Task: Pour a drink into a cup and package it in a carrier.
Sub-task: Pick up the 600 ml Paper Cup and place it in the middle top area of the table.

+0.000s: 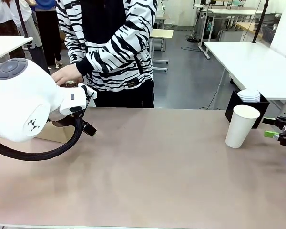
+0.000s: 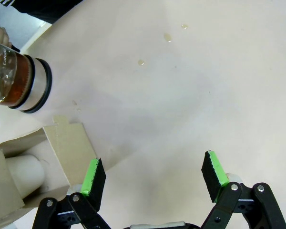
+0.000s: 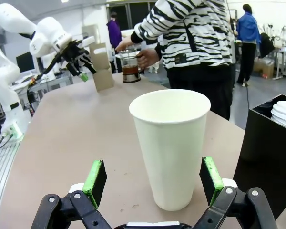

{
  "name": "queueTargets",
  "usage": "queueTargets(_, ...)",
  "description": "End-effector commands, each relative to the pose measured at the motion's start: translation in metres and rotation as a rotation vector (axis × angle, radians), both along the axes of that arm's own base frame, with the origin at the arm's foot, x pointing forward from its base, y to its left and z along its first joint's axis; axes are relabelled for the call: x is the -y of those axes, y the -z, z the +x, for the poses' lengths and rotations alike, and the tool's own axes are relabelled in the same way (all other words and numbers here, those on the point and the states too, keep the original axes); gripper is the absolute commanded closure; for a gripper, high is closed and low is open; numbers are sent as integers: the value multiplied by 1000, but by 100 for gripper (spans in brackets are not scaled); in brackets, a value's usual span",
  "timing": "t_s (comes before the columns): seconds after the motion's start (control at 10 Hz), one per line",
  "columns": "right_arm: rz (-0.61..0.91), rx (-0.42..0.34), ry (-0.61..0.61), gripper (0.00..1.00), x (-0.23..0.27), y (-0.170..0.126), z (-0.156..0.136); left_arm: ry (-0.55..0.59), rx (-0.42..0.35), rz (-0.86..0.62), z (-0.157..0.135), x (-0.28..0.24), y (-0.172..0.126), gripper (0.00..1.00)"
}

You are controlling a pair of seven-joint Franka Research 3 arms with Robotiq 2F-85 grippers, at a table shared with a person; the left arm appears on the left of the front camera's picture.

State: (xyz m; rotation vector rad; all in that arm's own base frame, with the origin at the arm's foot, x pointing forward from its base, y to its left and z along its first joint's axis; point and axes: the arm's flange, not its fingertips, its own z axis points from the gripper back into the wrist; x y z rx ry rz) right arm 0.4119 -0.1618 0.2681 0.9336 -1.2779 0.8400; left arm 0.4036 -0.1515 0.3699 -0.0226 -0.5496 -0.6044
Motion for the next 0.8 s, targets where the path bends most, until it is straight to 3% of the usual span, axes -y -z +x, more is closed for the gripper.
queueTargets(0.0, 11, 54, 44, 0, -9, 7, 2, 1, 0, -2, 0, 0, 0, 0)
queueTargets(0.7, 22, 31, 53, 0, -41, 31, 29, 1, 0, -2, 0, 0, 0, 0)
